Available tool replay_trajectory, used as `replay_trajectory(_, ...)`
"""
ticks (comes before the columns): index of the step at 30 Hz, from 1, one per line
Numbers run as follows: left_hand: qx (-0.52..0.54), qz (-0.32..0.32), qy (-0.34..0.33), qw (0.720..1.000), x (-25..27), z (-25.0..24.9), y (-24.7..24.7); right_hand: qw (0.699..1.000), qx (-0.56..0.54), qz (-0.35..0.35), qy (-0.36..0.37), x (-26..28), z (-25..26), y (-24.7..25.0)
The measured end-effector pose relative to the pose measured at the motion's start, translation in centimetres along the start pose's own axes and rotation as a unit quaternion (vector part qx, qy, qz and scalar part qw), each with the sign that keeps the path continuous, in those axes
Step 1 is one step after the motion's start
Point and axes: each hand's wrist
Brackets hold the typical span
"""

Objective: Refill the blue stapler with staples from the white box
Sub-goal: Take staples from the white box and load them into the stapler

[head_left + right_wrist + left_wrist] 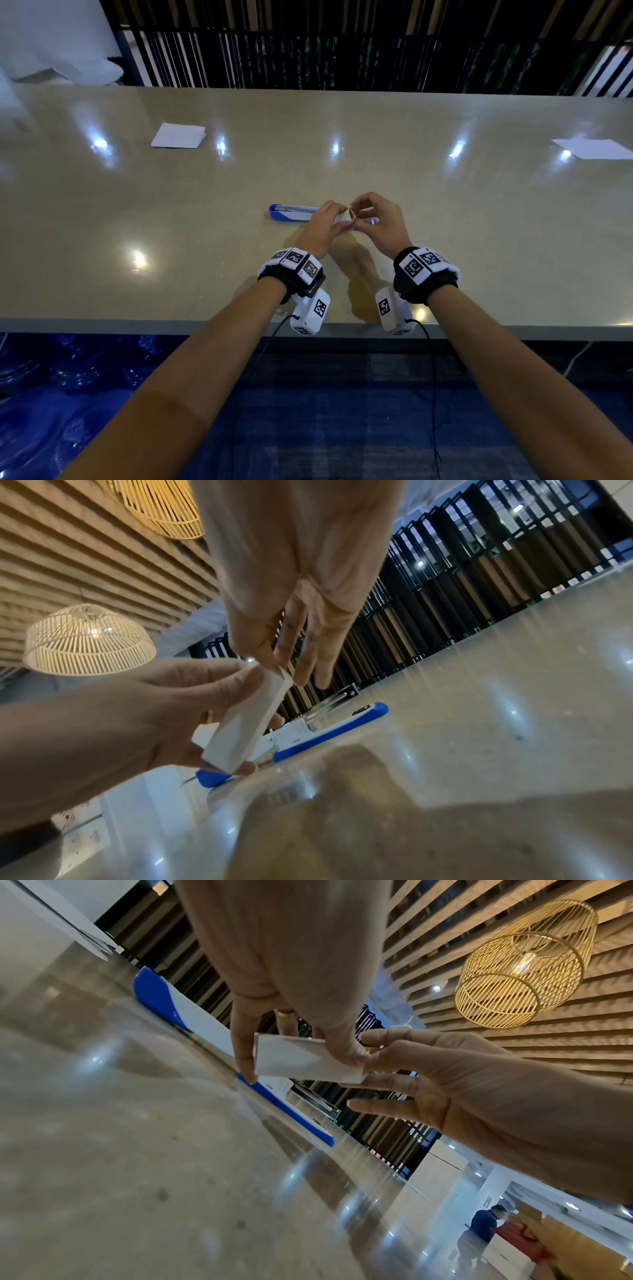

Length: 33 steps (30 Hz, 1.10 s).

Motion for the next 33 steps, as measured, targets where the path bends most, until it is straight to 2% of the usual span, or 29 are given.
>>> replay_trajectory(4,-0.034,-0.005,0.009,0.999,-0.3,0.0,0.0,0.999,0.049,-0.008,0.003,-0.3,0.1,-0.4)
replay_trajectory(8,-0.036,0.0,0.02,0.999,-0.5,0.0,0.1,0.992,0.122,0.001,-0.023,-0.8,-0.2,-0.9)
replay_trajectory(12,-0.039,0.026,0.007,0.999,-0.4,0.2,0.1,0.987,0.161,0.008,0.003,-0.9,-0.3,-0.2)
replay_trajectory(20,-0.008,0.005,0.004,1.0,-0.4,0.2,0.2,0.992,0.105,-0.055,-0.036,-1.3,0.7,0.7)
replay_trajectory(25,0.019,-0.001,0.011,1.0,-0.3,0.7,0.5,0.981,0.174,-0.061,-0.053,-1.0,0.3,1.2)
replay_trajectory(27,0.025,-0.001,0.01,1.0,-0.3,1.0,0.5,0.986,0.15,-0.051,-0.046,-0.8,0.3,1.2)
replay_trajectory(33,0.056,-0.013,-0.011,0.998,-0.4,1.3,0.5,0.995,-0.04,-0.025,-0.084,-0.7,0.0,0.6)
Point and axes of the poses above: each hand's wrist, its own x-axis away from the middle knuckle, its own y-axis out of the back of the hand, z = x × y, and after that the axes turned 13 degrees about z, right-handed
